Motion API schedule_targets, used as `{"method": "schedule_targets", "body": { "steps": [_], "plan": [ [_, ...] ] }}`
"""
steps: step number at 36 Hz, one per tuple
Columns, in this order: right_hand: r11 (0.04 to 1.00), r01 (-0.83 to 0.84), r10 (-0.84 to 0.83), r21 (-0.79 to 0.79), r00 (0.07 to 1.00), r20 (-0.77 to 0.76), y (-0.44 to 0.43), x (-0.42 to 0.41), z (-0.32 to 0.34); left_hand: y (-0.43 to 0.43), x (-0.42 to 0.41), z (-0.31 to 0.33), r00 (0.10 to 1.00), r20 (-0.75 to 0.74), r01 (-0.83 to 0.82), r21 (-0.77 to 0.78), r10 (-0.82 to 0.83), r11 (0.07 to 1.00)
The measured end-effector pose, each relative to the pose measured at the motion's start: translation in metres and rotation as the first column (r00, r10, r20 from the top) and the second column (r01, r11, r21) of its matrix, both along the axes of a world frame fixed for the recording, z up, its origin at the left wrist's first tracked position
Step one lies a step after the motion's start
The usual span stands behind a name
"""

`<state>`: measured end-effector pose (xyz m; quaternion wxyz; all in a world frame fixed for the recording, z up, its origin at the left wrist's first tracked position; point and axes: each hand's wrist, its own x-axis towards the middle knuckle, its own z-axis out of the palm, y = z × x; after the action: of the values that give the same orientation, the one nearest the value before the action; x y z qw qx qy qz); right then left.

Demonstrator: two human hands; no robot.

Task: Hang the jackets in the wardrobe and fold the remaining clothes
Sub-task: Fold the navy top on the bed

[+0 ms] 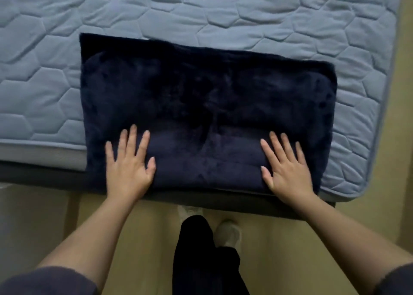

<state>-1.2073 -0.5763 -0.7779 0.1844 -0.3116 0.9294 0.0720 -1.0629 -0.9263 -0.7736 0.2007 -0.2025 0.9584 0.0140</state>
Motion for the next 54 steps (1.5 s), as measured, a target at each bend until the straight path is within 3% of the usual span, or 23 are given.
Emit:
{"method": "schedule_targets", "body": {
  "steps": [4,6,10,11,13,16,18,20,28,33,36,40,44,50,54],
  "plan": [
    [0.995,0.063,-0.067,0.072,0.996,0.064,0.004,-0.002,0.031,-0.007,0.023,0.028,0.938,0.061,-0.342,0.004,0.341,0.94],
    [0.988,0.139,-0.144,0.063,0.986,0.087,-0.012,-0.01,0.046,0.002,0.027,0.044,0.842,0.029,-0.539,0.055,0.538,0.841],
    [0.984,0.171,-0.165,-0.046,0.981,0.105,-0.056,-0.053,0.08,0.037,0.015,0.076,0.593,-0.165,-0.732,0.298,0.788,0.613],
    [0.987,0.144,-0.135,-0.072,0.984,0.114,-0.067,-0.066,0.087,0.048,0.01,0.081,0.482,-0.146,-0.766,0.407,0.864,0.497],
    [0.985,0.128,-0.11,-0.12,0.984,0.141,-0.091,-0.09,0.096,0.07,-0.002,0.087,0.209,0.037,-0.794,0.589,0.977,0.147],
    [0.974,0.161,-0.124,-0.162,0.968,0.216,-0.135,-0.122,0.099,0.099,-0.02,0.089,-0.176,0.467,-0.627,0.625,0.866,-0.465],
    [0.976,0.148,-0.101,-0.158,0.957,0.273,-0.164,-0.139,0.095,0.114,-0.029,0.085,-0.269,0.68,-0.379,0.577,0.682,-0.724],
    [0.98,0.145,-0.092,-0.138,0.939,0.33,-0.189,-0.154,0.086,0.125,-0.036,0.08,-0.256,0.758,-0.243,0.551,0.6,-0.799],
    [0.997,0.08,-0.074,0.002,0.92,0.385,-0.24,-0.193,0.032,0.145,-0.039,0.043,-0.216,0.855,-0.05,0.473,0.472,-0.88],
    [0.983,0.165,-0.181,0.08,0.806,0.564,-0.247,-0.204,0.034,0.144,-0.031,0.043,-0.061,0.886,-0.002,0.461,0.46,-0.887],
    [0.969,0.229,-0.237,0.091,0.767,0.596,-0.245,-0.207,0.051,0.133,-0.028,0.055,-0.027,0.887,-0.019,0.461,0.461,-0.887],
    [0.91,0.411,-0.332,0.052,0.648,0.685,-0.237,-0.217,0.097,0.096,-0.024,0.089,-0.012,0.854,-0.026,0.52,0.52,-0.854],
    [0.849,0.528,-0.364,-0.001,0.587,0.723,-0.227,-0.234,0.165,0.032,-0.044,0.141,0.101,0.738,-0.101,0.675,0.667,-0.731],
    [0.691,0.694,-0.319,-0.2,0.542,0.777,-0.219,-0.274,0.285,-0.073,-0.136,0.251,0.41,0.49,-0.167,0.87,0.769,-0.465],
    [0.584,0.715,-0.267,-0.385,0.616,0.741,-0.216,-0.286,0.347,-0.119,-0.197,0.32,0.552,0.288,-0.269,0.95,0.783,-0.159]
  ]
}}
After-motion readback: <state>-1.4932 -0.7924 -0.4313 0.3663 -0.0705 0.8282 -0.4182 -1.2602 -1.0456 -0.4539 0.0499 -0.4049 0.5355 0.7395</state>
